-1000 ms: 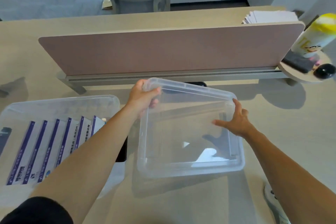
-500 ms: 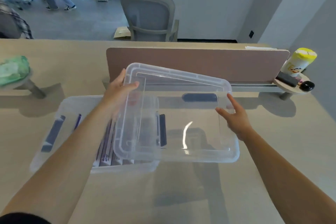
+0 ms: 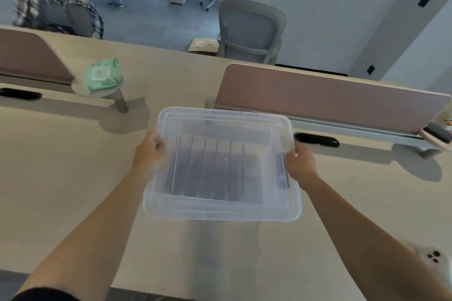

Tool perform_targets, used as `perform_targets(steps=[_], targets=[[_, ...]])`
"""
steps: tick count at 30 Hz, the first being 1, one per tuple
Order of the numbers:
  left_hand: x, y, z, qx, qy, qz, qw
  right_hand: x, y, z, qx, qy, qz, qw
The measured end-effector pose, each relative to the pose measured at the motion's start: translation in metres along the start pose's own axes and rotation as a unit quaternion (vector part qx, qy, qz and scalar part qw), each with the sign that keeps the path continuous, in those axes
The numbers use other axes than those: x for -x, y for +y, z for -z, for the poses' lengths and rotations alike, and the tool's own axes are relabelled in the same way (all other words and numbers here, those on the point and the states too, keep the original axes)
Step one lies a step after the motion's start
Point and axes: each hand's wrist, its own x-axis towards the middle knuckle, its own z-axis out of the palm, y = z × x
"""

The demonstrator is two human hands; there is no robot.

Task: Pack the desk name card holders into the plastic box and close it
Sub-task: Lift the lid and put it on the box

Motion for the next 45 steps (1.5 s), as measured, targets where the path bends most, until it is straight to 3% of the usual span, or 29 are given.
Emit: perform_targets(steps=[6,16,25,28,30,33,36,39,42,45], targets=[[-0.02,-0.014,-0.015,-0.051,-0.01,-0.019,0.998,-0.023,0.016,-0.026,0.084,0.002,0.037,0.996],[-0.062,-0.02,-0.024,-0.143,-0.022,-0.044,0.989,-0.026,0.01,-0.05,0.112,0.023,-0.012,0.993],[-0.071,-0.029,-0.036,-0.165,-0.022,-0.061,0.984,-0.023,0.009,-0.065,0.217,0.055,0.005,0.975],[-0.072,-0.03,-0.038,-0.209,-0.033,-0.072,0.975,-0.024,0.006,-0.064,0.251,0.037,0.0,0.967],[-0.074,-0.028,-0.034,-0.261,-0.052,-0.038,0.963,-0.023,0.002,-0.061,0.269,0.02,-0.014,0.963],[-0.072,-0.019,-0.028,-0.35,-0.065,-0.043,0.934,-0.014,-0.009,-0.067,0.353,0.031,-0.025,0.935],[-0.046,-0.001,-0.033,-0.315,-0.044,-0.179,0.931,0.001,-0.023,-0.085,0.363,-0.005,0.087,0.928],[-0.022,0.012,-0.059,-0.304,-0.145,-0.26,0.905,0.011,-0.038,-0.104,0.398,-0.113,0.218,0.884],[-0.019,0.008,-0.081,-0.372,-0.167,-0.273,0.871,0.007,-0.034,-0.121,0.447,-0.145,0.239,0.85],[-0.019,-0.001,-0.091,-0.401,-0.153,-0.288,0.856,0.004,-0.023,-0.13,0.456,-0.135,0.231,0.849]])
